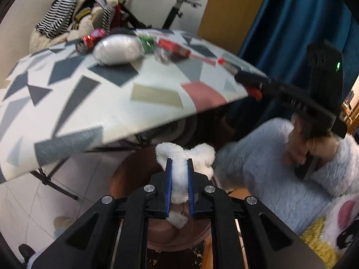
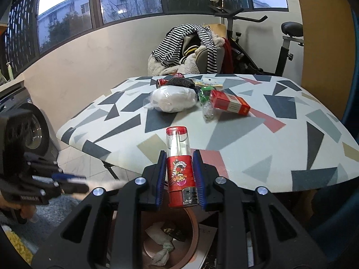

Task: Collect trash
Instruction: 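Drop the white tissue into the brown bin by opening the left gripper, then lower the red lighter into the brown bin and open the right gripper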

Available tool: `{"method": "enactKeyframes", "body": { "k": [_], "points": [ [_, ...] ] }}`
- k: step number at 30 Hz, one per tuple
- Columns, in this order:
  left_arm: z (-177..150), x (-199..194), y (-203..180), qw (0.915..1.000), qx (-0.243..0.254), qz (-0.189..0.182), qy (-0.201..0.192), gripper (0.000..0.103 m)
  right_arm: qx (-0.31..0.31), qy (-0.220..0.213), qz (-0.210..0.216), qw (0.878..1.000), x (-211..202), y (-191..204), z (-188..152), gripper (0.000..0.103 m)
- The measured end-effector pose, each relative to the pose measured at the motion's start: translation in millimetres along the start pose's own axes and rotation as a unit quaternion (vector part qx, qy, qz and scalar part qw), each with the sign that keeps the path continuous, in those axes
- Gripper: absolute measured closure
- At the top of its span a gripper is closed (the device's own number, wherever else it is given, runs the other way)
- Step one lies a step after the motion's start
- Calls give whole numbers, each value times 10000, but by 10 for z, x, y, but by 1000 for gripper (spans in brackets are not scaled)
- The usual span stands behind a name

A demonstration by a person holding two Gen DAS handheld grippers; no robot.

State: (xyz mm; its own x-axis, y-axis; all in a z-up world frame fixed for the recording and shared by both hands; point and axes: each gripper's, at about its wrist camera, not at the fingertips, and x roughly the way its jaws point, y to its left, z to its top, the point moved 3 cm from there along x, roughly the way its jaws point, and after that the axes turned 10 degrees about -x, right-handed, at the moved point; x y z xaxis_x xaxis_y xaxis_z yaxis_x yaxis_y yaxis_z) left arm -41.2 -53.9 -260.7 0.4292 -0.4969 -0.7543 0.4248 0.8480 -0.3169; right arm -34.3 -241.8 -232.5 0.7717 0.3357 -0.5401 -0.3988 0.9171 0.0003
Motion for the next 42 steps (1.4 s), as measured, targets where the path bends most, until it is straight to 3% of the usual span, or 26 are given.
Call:
{"method": "enactKeyframes", "body": {
  "k": [4, 11, 12, 15, 17, 20, 24, 32, 42],
  "points": [
    [-76, 231, -13, 9996, -44, -49, 271, 91, 133, 43, -25, 9999, 14, -62, -55, 76],
    [-62, 575, -220, 9982, 327, 22, 496, 90, 156, 53, -13, 9999, 62, -80, -61, 76],
    [-44, 600, -250, 9982, 410, 35, 432, 85, 155, 66, 7, 9999, 70, -81, -62, 76],
    [17, 579, -303, 9981, 579, 128, 165, 41, 174, 85, 6, 9998, 84, -95, -63, 76],
    [80, 518, -286, 9986, 512, 111, 9, 40, 178, 108, 2, 9998, 95, -99, -65, 76],
    [184, 343, -166, 9993, 199, 172, -267, 28, 122, 147, 2, 9998, 107, -81, -75, 76],
    [286, -58, -18, 9960, -153, 303, -826, 6, -27, 242, 71, 9997, 149, -4, -94, 76],
    [199, -614, 221, 9814, -575, 1120, -1450, 6, -365, 558, 577, 9961, 339, 341, -142, 76],
    [-20, -874, 512, 9573, -1120, 1832, -1937, 6, -841, 1595, 1425, 9732, 869, 1052, -468, 76]
  ]
}}
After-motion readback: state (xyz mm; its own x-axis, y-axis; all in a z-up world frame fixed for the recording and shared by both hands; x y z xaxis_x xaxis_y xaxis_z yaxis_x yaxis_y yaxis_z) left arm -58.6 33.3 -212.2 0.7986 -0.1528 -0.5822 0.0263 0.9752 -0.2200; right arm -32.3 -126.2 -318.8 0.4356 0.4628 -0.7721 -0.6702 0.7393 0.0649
